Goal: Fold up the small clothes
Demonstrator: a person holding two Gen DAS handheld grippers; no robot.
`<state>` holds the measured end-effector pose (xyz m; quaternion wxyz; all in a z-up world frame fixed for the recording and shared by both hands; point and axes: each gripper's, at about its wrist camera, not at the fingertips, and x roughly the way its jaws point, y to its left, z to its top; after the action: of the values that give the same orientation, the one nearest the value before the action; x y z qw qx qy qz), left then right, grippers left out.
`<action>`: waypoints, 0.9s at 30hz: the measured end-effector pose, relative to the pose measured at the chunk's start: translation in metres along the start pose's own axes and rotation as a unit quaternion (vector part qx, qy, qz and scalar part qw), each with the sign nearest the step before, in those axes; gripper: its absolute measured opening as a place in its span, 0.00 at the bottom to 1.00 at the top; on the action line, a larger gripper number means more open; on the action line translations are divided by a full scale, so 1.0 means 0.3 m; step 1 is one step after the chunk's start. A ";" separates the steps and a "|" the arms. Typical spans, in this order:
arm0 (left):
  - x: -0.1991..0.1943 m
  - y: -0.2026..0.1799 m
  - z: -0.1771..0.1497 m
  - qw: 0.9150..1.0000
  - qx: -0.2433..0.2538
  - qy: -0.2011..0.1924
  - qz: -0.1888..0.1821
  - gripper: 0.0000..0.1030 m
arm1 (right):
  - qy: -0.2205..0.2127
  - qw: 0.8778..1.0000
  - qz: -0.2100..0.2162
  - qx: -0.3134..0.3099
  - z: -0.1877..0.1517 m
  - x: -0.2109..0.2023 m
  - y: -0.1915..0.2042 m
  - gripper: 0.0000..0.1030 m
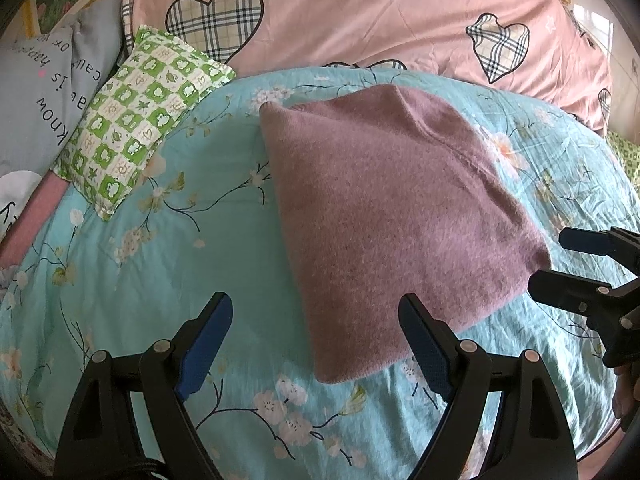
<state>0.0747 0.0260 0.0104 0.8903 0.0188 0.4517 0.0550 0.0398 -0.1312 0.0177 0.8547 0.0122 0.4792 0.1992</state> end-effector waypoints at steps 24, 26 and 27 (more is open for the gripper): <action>0.012 0.003 0.030 1.000 -0.004 0.005 -0.001 0.83 | 0.005 1.000 0.001 0.008 0.010 0.012 -0.030 0.97; 0.012 0.005 0.030 1.000 -0.004 0.006 -0.002 0.83 | 0.005 1.000 0.002 0.008 0.010 0.011 -0.031 0.97; 0.011 0.003 0.031 1.000 -0.004 0.005 -0.002 0.83 | 0.004 1.000 0.001 0.008 0.009 0.011 -0.031 0.97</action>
<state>0.0840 0.0276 0.0132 0.8879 0.0141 0.4564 0.0552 0.0467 -0.1381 0.0144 0.8522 0.0183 0.4845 0.1965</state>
